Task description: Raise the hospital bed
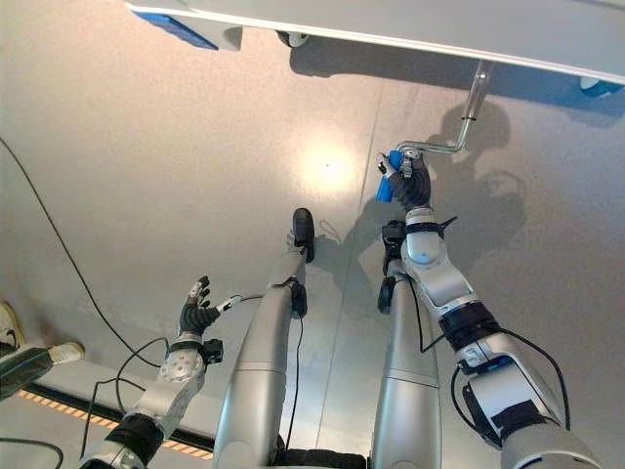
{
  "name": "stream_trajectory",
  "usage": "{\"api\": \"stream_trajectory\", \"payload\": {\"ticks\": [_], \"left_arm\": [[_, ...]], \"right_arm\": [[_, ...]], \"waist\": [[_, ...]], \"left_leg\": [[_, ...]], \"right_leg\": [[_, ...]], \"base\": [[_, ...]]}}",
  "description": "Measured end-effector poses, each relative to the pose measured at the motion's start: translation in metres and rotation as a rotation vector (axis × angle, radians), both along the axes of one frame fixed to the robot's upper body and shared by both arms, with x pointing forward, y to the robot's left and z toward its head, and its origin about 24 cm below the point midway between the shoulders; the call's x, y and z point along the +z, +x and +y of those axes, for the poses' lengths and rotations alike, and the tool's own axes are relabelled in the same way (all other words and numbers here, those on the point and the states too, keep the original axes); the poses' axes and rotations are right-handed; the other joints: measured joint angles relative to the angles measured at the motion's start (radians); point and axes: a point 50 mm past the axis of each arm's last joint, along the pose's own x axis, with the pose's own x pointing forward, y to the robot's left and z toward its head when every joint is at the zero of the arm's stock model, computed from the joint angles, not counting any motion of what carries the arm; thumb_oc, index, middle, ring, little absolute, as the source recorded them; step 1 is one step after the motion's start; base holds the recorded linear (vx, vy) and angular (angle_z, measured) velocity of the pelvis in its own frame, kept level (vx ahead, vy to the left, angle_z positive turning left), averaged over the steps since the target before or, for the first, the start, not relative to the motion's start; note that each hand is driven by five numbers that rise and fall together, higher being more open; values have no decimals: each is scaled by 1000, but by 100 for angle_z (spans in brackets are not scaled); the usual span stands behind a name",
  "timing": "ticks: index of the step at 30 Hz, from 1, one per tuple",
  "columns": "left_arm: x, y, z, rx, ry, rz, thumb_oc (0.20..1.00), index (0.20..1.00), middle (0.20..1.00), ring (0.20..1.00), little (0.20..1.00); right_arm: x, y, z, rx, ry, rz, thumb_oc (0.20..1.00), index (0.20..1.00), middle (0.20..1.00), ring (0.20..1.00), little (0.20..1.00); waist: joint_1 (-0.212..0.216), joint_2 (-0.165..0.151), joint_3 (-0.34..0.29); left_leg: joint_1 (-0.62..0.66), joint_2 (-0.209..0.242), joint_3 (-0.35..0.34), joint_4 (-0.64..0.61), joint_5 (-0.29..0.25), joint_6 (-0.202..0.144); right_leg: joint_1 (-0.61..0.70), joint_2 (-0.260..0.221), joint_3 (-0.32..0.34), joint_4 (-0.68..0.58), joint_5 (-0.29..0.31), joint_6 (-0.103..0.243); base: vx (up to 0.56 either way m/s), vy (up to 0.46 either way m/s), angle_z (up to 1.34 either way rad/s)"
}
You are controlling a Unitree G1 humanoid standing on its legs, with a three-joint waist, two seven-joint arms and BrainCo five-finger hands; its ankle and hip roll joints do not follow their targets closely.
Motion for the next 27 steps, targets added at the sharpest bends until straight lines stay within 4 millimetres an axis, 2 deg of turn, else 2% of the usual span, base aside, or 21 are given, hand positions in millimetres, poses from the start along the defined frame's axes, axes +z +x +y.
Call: {"api": "stream_trajectory", "payload": {"ticks": [2,5,10,17,21,26,27], "left_arm": [[-3,-2,0,2,-5,12,1000,1000,1000,1000,1000],[-7,-5,2,8,-3,30,1000,1000,1000,1000,1000],[-7,-6,5,6,5,31,1000,1000,1000,1000,1000],[-9,-8,7,14,6,36,1000,1000,1000,1000,1000],[-10,-9,9,18,10,41,1000,1000,1000,1000,1000],[-5,-9,13,27,28,21,1000,1000,1000,1000,1000],[-5,-9,14,28,31,18,1000,1000,1000,1000,1000]], "right_arm": [[-8,-5,-6,-8,14,17,200,200,200,200,200],[-13,-12,-10,-7,47,23,200,200,200,200,200],[-20,-22,-26,-53,83,13,200,200,200,200,200],[-19,-25,-37,-118,113,-14,200,200,200,200,200],[-18,-28,-50,-185,134,-34,200,200,200,200,200],[-23,-33,-90,-381,-47,-25,200,200,200,200,200],[-23,-33,-92,-392,-51,-24,200,200,200,200,200]], "waist": [[5,-6,3],[-21,-11,5],[-23,-31,8],[-35,-64,12],[-46,-81,12],[-46,-106,14],[-45,-106,14]], "left_leg": [[43,-2,11,-20,-2,4],[81,-3,17,-48,2,11],[133,-2,31,-73,3,18],[139,-7,39,-90,10,27],[132,-12,41,-90,13,34],[121,-19,42,-85,10,44],[120,-19,42,-85,10,45]], "right_leg": [[39,1,12,-23,6,8],[76,4,19,-62,18,17],[127,8,29,-94,28,25],[127,3,35,-107,35,35],[127,1,39,-121,45,42],[127,-3,44,-133,54,50],[127,-3,44,-134,55,51]], "base": [[-11,-6,-10],[-14,-37,-9],[-4,-44,-7],[4,-22,0],[2,-3,-1],[3,-2,2],[8,-4,3]]}}
